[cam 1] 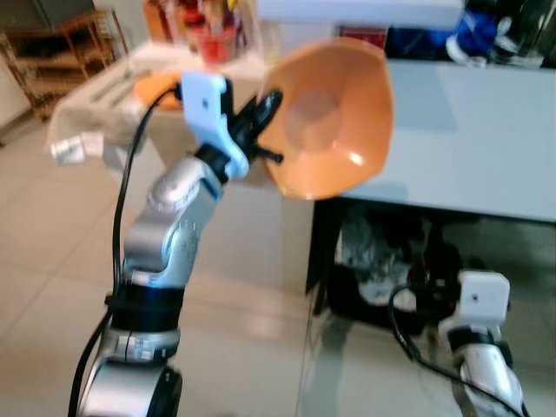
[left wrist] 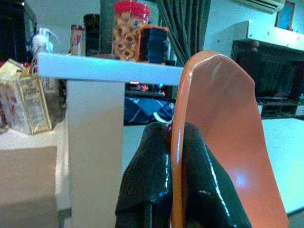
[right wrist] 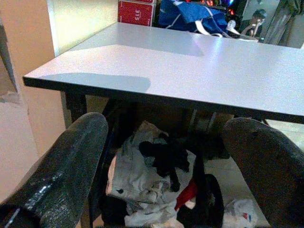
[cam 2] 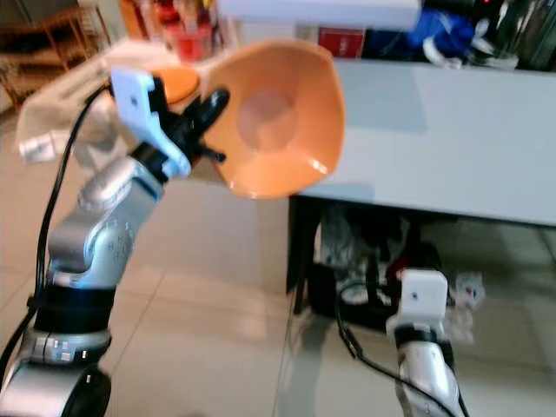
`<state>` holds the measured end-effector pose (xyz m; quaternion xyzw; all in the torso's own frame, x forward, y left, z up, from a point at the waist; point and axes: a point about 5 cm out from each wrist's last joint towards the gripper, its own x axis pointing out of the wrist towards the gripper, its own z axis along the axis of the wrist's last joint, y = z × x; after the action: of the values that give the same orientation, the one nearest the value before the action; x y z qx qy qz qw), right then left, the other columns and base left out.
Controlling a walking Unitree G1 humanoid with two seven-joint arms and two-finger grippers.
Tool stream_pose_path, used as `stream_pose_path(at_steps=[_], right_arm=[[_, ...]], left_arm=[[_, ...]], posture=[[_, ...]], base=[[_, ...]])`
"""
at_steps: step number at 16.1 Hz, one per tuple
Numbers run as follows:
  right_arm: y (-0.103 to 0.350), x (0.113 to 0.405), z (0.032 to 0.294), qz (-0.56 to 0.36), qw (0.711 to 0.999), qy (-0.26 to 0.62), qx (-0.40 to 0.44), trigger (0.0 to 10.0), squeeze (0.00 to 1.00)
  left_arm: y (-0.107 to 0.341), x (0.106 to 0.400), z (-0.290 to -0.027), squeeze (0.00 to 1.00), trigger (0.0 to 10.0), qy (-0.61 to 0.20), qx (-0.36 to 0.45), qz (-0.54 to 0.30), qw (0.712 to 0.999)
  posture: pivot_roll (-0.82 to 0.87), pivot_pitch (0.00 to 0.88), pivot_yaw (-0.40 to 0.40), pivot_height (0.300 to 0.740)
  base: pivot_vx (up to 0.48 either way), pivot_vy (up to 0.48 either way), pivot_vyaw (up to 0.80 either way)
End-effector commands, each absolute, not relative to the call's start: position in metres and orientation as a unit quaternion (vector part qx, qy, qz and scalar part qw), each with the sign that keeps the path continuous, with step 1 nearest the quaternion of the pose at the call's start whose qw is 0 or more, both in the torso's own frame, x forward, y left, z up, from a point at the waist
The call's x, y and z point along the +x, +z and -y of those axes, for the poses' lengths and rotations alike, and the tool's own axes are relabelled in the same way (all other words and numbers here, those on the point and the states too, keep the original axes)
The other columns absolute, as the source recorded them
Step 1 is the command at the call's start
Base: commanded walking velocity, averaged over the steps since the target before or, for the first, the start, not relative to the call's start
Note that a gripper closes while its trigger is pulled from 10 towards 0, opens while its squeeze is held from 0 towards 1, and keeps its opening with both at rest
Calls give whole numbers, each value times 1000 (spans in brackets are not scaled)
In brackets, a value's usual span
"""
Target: Setting the table
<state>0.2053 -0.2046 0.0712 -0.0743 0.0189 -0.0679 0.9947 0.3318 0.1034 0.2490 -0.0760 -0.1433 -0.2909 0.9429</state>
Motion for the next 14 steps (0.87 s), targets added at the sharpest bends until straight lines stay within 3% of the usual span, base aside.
stream_pose_path(at_steps=[1,8,14], right_arm=[[74,208,199,-10,995,-61,-72,10000,0],[84,208,186,16,999,-22,-32,10000,0],[85,205,186,14,999,-21,-34,10000,0]], left_arm=[[255,333,-115,0,0,-273,-65,160,946],[238,335,-117,0,0,-280,-47,139,949],[230,334,-99,0,0,-319,-24,137,938]], posture=[[-106,2,35,740],[-108,0,39,740],[-126,0,45,740]], base=[[274,-394,0],[273,-391,0],[274,-392,0]])
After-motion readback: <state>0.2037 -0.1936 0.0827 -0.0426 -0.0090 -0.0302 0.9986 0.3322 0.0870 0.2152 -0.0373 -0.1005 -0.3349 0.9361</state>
